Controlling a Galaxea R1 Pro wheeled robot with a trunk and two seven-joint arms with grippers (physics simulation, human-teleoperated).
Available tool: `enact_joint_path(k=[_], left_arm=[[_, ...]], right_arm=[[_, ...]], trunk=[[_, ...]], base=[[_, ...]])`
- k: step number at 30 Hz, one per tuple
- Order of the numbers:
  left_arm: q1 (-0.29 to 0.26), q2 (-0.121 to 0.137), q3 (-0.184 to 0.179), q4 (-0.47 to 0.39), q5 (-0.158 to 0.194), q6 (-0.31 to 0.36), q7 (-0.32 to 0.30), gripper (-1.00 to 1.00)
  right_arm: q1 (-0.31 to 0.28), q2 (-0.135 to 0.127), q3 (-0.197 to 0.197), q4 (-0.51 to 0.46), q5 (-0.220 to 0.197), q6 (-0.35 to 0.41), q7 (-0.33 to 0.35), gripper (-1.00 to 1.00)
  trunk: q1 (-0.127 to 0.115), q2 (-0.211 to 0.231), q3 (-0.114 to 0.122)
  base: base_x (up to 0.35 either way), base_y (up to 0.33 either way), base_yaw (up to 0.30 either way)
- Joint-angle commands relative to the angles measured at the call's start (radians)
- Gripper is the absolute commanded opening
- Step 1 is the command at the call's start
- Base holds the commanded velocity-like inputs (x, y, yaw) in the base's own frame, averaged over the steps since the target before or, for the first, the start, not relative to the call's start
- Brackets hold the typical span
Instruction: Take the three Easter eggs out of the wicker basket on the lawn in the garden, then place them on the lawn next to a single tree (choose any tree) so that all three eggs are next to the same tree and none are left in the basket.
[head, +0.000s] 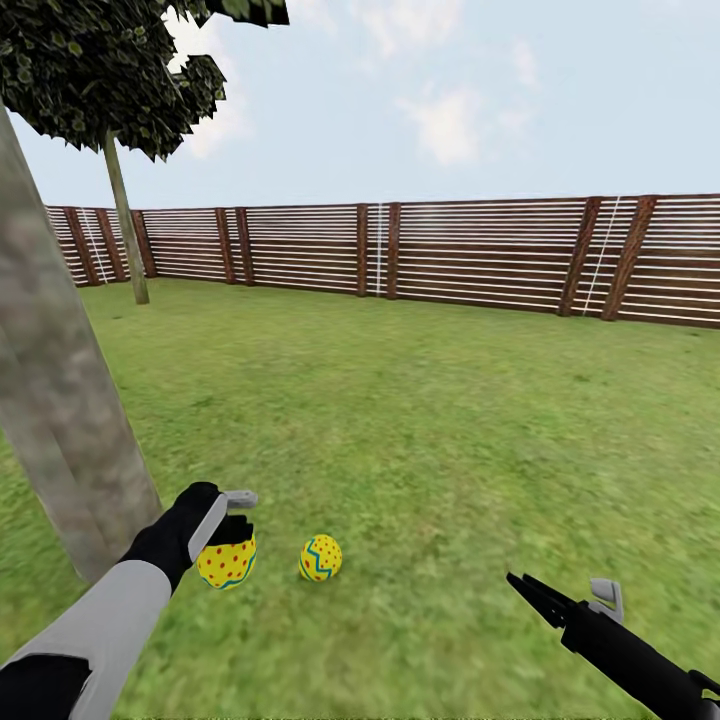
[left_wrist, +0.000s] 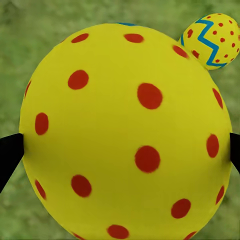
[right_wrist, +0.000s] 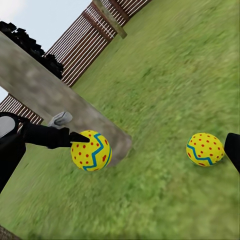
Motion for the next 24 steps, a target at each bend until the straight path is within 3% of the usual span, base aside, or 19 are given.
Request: enact_joint_path(k=[1,24], left_arm=[[-0.001,0.001,-0.007,-0.001,0.01,0.002,0.008,-1.0],[-0.001,0.001,-0.007,-0.001,0.01,0.001,0.008,-1.0]], right_arm=[[-0.001,0.0,-0.001,0.0,-0.004,0.007,0.001,1.0],[-0.001,0.001,0.0,0.0,-0.004,0.007,0.001,1.0]], trunk=[[0.004,-0.008,-0.004],[0.086,-0.156,-0.078]], base=[[0.0,0.0,0.0],[0.0,0.0,0.0]])
